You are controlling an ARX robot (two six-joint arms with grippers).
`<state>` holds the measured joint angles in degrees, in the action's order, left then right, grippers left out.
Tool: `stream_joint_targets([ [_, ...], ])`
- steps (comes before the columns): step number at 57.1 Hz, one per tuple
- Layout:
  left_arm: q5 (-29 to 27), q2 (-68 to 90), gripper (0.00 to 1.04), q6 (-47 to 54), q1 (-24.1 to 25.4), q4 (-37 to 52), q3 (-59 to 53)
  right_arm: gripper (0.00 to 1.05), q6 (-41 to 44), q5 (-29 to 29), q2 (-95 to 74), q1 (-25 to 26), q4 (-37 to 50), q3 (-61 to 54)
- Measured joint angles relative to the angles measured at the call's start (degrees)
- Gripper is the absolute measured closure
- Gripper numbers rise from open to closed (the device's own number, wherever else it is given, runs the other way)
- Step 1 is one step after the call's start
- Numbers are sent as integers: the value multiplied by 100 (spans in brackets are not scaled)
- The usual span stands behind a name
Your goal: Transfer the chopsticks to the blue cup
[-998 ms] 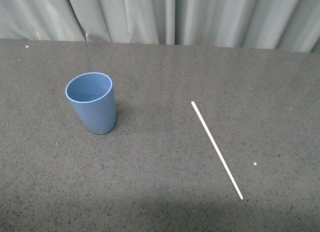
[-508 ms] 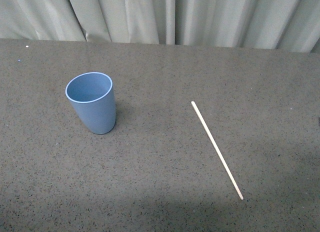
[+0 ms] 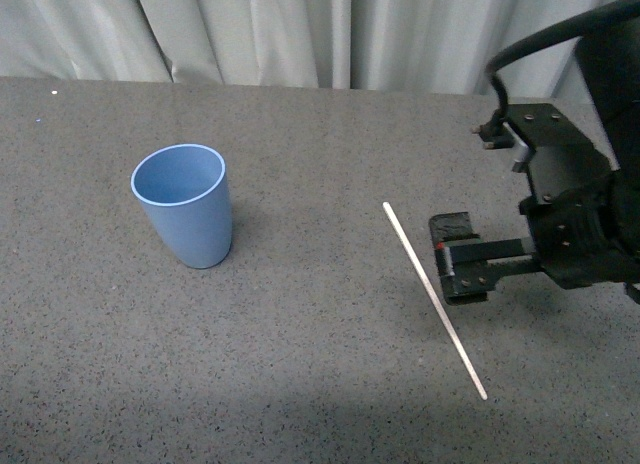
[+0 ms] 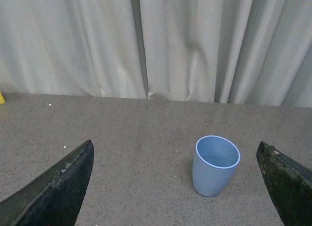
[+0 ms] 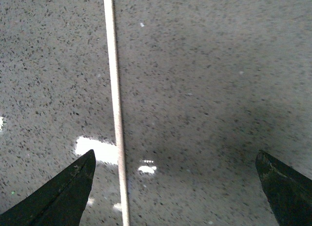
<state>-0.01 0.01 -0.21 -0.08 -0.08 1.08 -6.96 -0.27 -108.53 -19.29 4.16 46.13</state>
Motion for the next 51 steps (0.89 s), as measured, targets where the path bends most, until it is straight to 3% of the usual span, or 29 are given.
stream_joint_targets([
  [30, 0, 0, 7, 0, 0, 0, 0, 12, -297, 35, -1373, -389, -811, 1517],
  [40, 0, 0, 7, 0, 0, 0, 0, 49, -291, 227, -1714, -483, -1073, 1794],
  [51, -2, 0, 7, 0, 0, 0, 0, 76, -306, 238, -1759, -498, -1185, 1908],
])
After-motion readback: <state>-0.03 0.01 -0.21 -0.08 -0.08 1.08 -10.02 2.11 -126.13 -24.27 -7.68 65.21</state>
